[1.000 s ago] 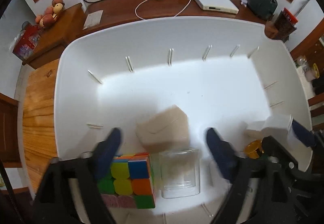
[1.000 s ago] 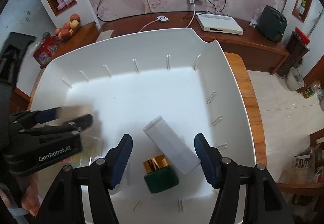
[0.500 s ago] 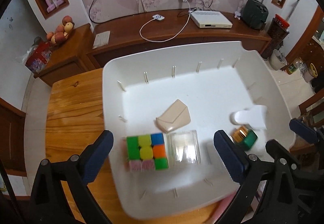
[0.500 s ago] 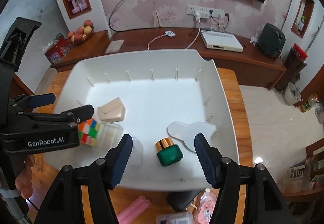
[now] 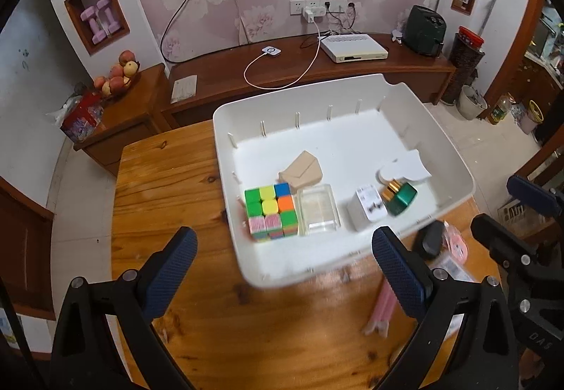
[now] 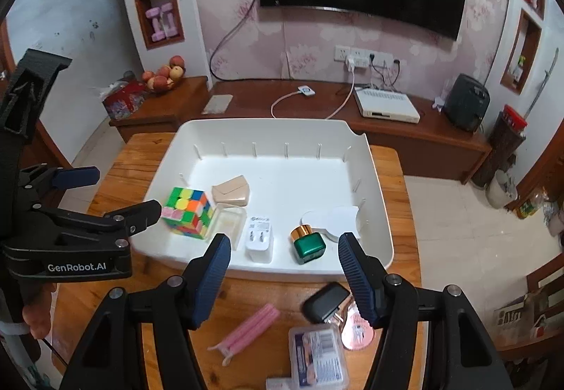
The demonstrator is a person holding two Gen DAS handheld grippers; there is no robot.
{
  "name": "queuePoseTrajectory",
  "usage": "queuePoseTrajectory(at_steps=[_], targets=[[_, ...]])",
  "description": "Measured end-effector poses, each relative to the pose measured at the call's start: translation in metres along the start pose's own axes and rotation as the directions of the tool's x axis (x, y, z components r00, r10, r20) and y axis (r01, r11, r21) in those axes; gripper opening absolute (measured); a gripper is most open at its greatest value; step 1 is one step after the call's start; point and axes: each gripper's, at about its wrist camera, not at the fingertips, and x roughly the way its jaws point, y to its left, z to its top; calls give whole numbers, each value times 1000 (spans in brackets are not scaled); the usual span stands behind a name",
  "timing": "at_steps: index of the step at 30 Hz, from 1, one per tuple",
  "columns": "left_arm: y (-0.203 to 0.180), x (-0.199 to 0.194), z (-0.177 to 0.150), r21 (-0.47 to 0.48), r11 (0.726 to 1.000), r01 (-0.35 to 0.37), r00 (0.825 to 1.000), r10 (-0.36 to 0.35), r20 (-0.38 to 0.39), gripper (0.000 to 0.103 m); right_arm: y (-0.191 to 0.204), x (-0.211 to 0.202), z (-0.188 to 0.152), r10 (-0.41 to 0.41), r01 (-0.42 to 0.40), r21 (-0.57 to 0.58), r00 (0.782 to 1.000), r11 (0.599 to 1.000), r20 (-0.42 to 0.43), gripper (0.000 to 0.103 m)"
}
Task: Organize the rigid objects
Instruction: 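Withdraw both open tools from the bin toward the remaining items on the table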
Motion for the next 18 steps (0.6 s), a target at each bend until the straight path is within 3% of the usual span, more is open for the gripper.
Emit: queuePoseTrajectory(at_steps=[8, 18], targets=[[-7, -39, -31, 34, 999, 2, 999, -3, 36, 100, 19, -56, -35, -3, 9, -61, 995, 998, 98, 68], [-18, -74, -64, 56, 998, 2, 996, -7, 87, 100, 27, -116, -86, 13, -4, -48, 982, 999, 190, 75]])
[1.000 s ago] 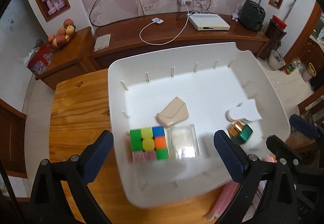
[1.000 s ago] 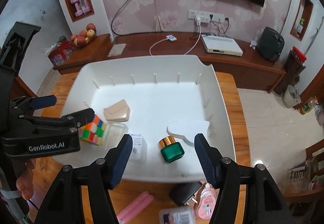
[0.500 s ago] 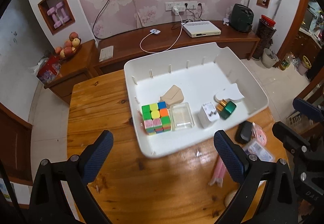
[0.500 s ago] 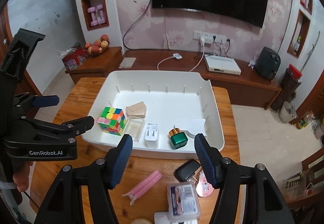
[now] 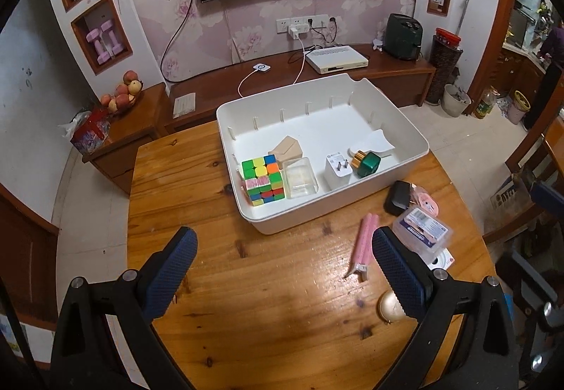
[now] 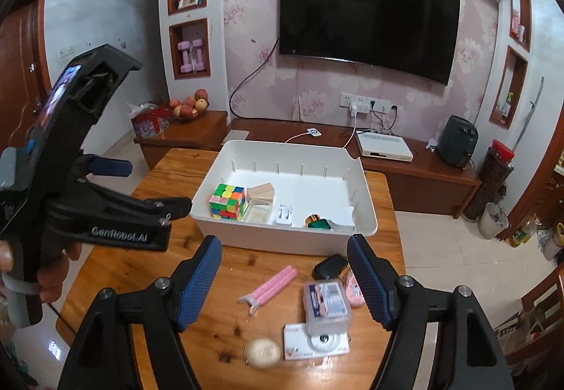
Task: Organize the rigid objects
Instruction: 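Withdraw both open tools from the bin toward the remaining items on the table, then grasp the pink hair roller with the left tool while the right tool grasps the gold round compact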
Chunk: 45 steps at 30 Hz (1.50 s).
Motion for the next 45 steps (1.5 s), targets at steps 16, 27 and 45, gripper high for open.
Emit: queuePoseTrajectory(at_steps=[16, 27, 45], targets=[[-33, 15, -52, 28, 999, 25, 999, -26, 22, 100, 1, 9, -112, -70, 71, 37, 997, 997, -28, 75], [-70, 58, -78, 89, 995, 34, 999, -33, -17, 100, 2, 60, -162, -20, 36, 107, 989, 994, -146, 75], [-46, 113, -86, -32, 999, 22, 990, -26, -138, 100, 4, 120, -182, 80, -50, 119, 963, 992, -258, 75]])
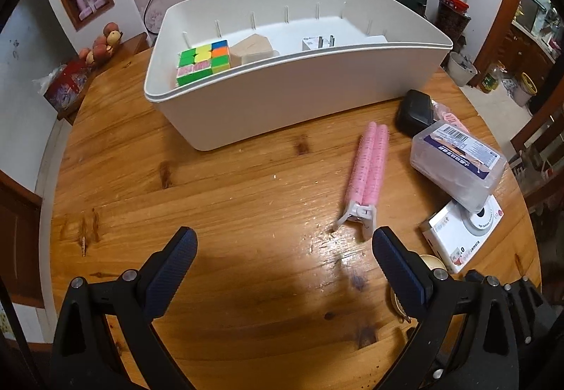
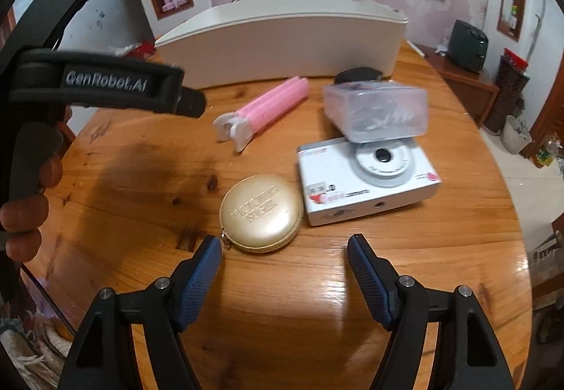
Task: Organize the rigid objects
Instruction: 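Grasp the pink hair roller with the left tool while the right tool grasps the gold round compact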
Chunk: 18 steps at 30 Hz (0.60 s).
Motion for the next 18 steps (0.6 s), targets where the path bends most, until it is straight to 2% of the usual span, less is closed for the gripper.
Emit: queuePoseTrajectory(at_steps=[11, 14, 15, 18], targets=[[-28, 18, 18, 100, 994, 46, 999, -45, -7, 100, 26, 14, 6, -43, 48, -120, 998, 992, 40, 74], [-36, 23, 23, 125, 990, 62, 998, -61, -13, 100, 26, 15, 9, -44, 50, -112, 998, 992, 54, 66], [-39, 25, 25, 128, 989, 68, 998, -67, -17, 100, 25, 14, 9, -42, 48, -106, 997, 993, 61, 58], [-45, 30, 29, 138, 987, 81, 997, -79, -18, 100, 24, 11, 8, -23, 29, -89, 997, 996, 69, 56]])
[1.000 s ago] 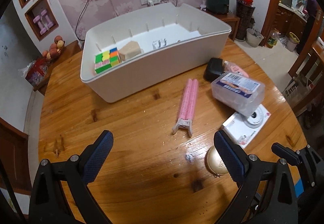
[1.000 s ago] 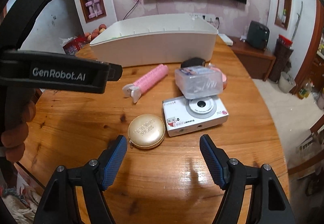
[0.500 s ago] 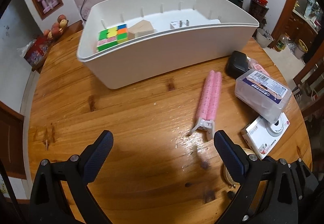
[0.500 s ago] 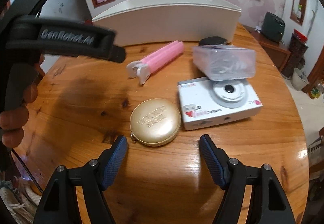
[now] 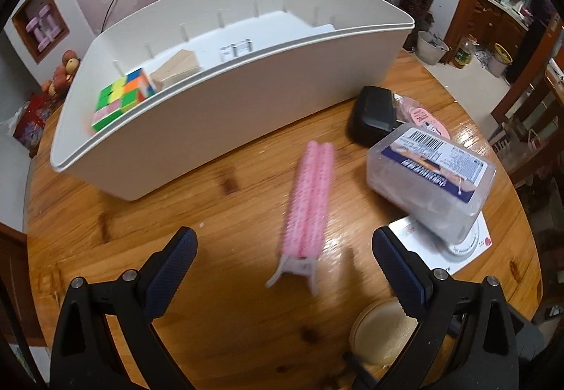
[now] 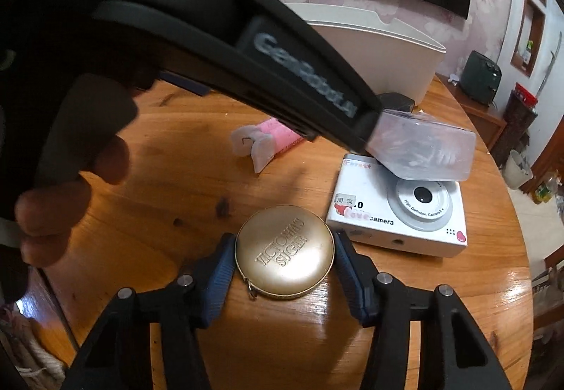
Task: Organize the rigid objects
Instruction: 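Grasp the pink hair roller with the left tool while the right tool grasps the gold round compact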
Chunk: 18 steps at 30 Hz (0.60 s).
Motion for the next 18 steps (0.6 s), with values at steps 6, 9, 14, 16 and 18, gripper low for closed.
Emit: queuePoseTrajectory(at_steps=[6, 9, 14, 16, 18], targets=[[-3, 14, 3, -11, 1000, -16, 1000, 16, -24, 93, -4, -3, 0, 35, -36, 29, 999, 999, 11, 56], [2, 22, 4, -28, 1000, -5, 998, 4, -55, 78, -5, -2, 0, 39, -39, 30, 999, 999, 13, 56], [8, 25, 0, -47, 999, 10, 998, -13, -62, 59, -5, -5, -1, 44, -45, 34, 999, 998, 15, 56], [7, 22, -2, -42, 999, 11, 999, -13, -47, 42, -5, -5, -1, 45, -45, 35, 999, 998, 15, 56], [7, 21, -5, -43, 999, 13, 999, -15, -45, 29, -6, -5, -1, 47, -48, 38, 999, 998, 16, 56]])
